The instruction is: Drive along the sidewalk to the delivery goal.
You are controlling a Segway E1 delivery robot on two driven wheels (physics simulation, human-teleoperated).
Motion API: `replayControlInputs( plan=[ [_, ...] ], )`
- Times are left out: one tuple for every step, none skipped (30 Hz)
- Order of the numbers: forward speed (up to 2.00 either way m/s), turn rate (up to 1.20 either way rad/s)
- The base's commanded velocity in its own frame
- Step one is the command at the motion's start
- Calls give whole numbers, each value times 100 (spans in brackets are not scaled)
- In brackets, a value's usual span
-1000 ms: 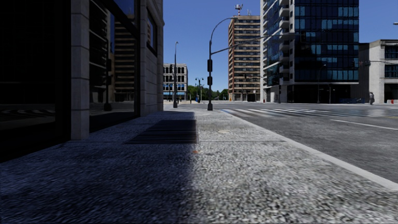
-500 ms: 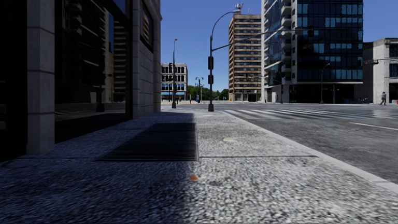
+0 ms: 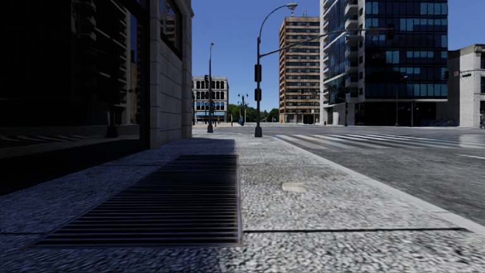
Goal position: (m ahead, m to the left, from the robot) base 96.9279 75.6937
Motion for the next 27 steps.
replayControlInputs(
  plan=[
    [200,0],
    [200,0],
    [200,0],
    [200,0],
    [200,0],
    [200,0],
    [200,0],
    [200,0],
    [200,0],
    [200,0],
    [200,0],
    [200,0],
    [200,0],
    [200,0],
    [200,0],
    [200,0],
    [200,0],
    [200,0],
    [200,0],
    [200,0],
    [200,0],
    [200,0],
    [200,0],
    [200,0],
    [200,0],
    [200,0],
    [200,0]
  ],
)
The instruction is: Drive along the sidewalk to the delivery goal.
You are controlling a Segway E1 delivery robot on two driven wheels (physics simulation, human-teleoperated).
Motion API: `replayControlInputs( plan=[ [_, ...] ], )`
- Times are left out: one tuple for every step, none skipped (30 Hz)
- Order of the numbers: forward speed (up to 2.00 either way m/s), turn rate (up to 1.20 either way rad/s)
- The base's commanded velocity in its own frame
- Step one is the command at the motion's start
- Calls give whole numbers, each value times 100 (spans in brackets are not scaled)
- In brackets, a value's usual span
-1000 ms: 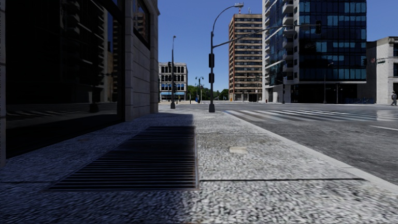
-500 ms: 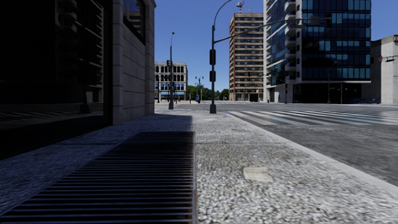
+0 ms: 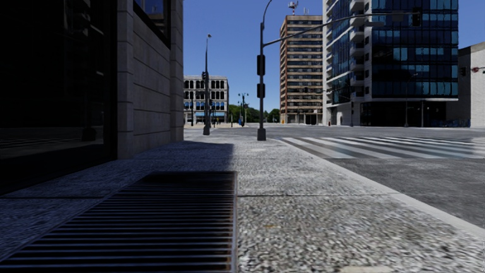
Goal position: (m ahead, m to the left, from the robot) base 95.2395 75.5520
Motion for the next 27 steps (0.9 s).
replayControlInputs(
  plan=[
    [200,0],
    [200,6],
    [200,11],
    [200,12],
    [200,13],
    [200,13],
    [200,13],
    [200,13],
    [200,13],
    [200,13],
    [200,16],
    [200,18],
    [200,18],
    [200,18],
    [200,18],
    [200,20],
    [200,25],
    [200,27],
    [200,27],
    [200,27],
    [200,28],
    [200,28],
    [200,28],
    [200,28],
    [200,28],
    [200,28],
    [200,28]
  ],
)
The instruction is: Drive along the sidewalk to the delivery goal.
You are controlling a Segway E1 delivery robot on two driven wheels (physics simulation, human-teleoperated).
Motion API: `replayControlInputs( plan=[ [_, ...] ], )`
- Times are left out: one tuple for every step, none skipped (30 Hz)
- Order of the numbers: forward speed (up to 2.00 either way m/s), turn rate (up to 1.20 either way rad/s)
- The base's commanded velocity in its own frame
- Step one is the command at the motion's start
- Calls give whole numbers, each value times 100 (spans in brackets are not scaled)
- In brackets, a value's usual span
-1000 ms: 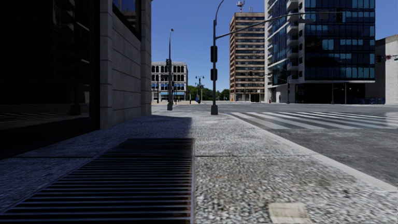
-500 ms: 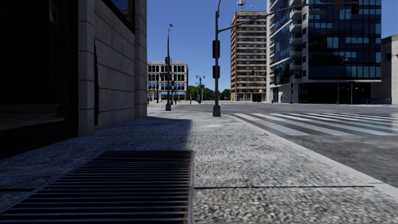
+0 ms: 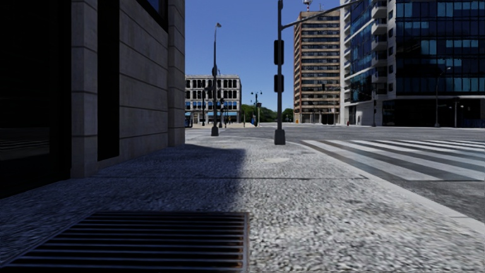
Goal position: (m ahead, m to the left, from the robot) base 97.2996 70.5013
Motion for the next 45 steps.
replayControlInputs(
  plan=[
    [200,28],
    [200,26],
    [200,14],
    [200,2],
    [200,0],
    [200,0],
    [200,0],
    [200,0],
    [200,0],
    [200,0],
    [200,0],
    [200,0],
    [200,0],
    [200,0],
    [200,0],
    [200,0],
    [200,0],
    [200,0],
    [200,0],
    [200,0],
    [200,0],
    [200,0],
    [200,0],
    [200,0],
    [200,0],
    [200,0],
    [200,0],
    [200,0],
    [200,3],
    [200,6],
    [200,6],
    [200,9],
    [200,10],
    [200,12],
    [200,12],
    [200,12],
    [200,13],
    [200,13],
    [200,17],
    [200,17],
    [200,18],
    [200,18],
    [200,18],
    [200,18],
    [200,18]
  ],
)
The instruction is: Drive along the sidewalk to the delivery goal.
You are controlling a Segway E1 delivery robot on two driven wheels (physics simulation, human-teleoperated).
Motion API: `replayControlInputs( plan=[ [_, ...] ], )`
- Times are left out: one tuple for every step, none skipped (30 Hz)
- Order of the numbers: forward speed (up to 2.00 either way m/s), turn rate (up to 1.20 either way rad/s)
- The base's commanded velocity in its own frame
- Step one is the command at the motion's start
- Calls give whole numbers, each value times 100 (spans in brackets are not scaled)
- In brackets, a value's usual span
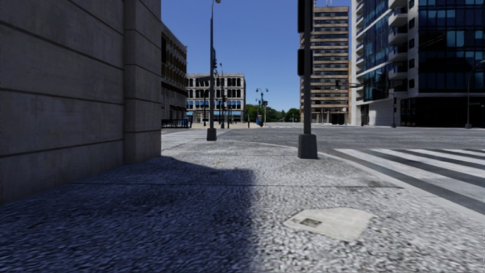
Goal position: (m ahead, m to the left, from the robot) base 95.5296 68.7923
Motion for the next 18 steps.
replayControlInputs(
  plan=[
    [200,18],
    [200,18],
    [200,18],
    [200,18],
    [200,18],
    [200,18],
    [200,22],
    [200,24],
    [200,25],
    [200,26],
    [200,26],
    [200,26],
    [200,26],
    [200,26],
    [200,26],
    [200,26],
    [200,26],
    [200,28]
  ],
)
